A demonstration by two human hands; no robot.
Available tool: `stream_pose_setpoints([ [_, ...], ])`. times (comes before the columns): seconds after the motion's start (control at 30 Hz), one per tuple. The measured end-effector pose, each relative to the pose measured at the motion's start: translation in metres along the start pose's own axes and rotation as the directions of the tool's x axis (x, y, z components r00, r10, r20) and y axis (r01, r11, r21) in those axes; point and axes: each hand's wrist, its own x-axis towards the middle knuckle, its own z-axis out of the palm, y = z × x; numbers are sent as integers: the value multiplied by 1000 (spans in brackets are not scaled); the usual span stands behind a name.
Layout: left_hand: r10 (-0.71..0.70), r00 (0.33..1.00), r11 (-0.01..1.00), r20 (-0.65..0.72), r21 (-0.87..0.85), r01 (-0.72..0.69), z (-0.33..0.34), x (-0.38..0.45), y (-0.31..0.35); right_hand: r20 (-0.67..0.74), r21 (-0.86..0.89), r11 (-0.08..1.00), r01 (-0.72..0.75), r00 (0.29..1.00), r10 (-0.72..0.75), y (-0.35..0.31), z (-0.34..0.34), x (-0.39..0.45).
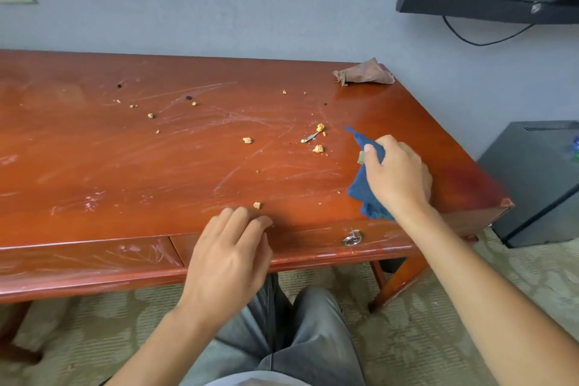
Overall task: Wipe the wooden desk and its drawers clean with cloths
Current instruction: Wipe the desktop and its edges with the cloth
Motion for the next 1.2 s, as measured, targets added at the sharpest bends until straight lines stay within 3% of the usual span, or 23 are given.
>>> stream_pose_setpoints([
  [0.1, -23, 999, 997, 24, 76, 21, -13, -11, -15, -118, 176, 976, 126, 987, -106, -1, -19, -20],
  [0.23, -7, 990, 991, 137, 135, -12, -10, 1, -20, -58, 230, 923, 309, 951, -304, -15, -32, -51],
  [0.47, 31, 946, 989, 324, 127, -75, 13, 58, -17, -32, 236, 917, 322, 946, -324, -17, -24, -51],
  [0.57, 26, 967, 996, 252, 72, -46, 12, 68, -23, -41, 256, 900, 352, 935, -353, -15, -20, -54],
  [0.67, -83, 990, 995, 113, 58, 77, 2, 58, -41, -59, 292, 840, 456, 886, -460, -24, -11, -66],
  [0.8, -152, 988, 983, -35, 95, 155, -6, 46, -54, -15, 169, 654, 738, 665, -747, -48, 27, -74],
  [0.87, -169, 981, 984, -93, 34, 172, -7, 44, -56, 28, 140, 615, 776, 617, -786, -58, 42, -63],
  [0.97, -314, 943, 944, -109, -140, 299, -7, 44, -58, 93, 171, 617, 768, 611, -786, -64, 51, -33],
  [1.03, -356, 930, 926, -93, -168, 338, -5, 46, -57, 154, 128, 643, 755, 626, -765, -64, 54, -10],
  [1.2, -311, 948, 947, -72, -109, 302, -2, 44, -55, 216, -94, 765, 637, 764, -609, -56, 64, 52],
])
